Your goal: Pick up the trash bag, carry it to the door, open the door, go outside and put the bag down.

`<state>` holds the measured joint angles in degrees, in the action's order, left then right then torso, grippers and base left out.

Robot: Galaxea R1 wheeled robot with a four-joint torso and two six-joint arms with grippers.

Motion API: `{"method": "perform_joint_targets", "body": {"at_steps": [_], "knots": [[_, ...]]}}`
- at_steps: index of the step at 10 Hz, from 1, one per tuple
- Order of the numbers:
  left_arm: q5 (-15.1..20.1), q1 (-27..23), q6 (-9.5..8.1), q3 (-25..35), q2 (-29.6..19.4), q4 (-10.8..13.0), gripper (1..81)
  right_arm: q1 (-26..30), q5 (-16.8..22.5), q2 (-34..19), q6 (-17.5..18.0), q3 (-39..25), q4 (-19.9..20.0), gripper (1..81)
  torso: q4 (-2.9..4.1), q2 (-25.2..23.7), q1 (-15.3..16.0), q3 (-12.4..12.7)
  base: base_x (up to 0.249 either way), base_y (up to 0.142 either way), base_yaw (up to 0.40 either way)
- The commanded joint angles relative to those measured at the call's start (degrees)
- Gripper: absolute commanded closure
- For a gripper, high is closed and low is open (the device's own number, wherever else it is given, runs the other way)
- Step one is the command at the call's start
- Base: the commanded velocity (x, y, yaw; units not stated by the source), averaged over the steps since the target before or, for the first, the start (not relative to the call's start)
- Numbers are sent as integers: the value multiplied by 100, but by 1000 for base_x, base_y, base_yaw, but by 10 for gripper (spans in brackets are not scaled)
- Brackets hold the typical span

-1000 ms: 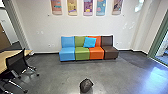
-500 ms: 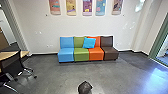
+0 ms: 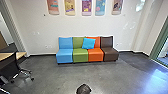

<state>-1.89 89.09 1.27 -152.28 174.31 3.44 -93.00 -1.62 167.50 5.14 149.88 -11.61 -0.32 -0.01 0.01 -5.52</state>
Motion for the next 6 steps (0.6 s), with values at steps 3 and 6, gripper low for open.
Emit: {"method": "perform_joint_targets", "body": {"at_steps": [3,6], "knots": [[338,-168,-13,41,51,-36,10,181,355,-91,-13,14,-44,10,0,0,0,0,150,-41,0],[338,-168,-13,41,51,-36,10,181,355,-74,-13,5,-52,10,0,1,2,0,133,0,0]]}}
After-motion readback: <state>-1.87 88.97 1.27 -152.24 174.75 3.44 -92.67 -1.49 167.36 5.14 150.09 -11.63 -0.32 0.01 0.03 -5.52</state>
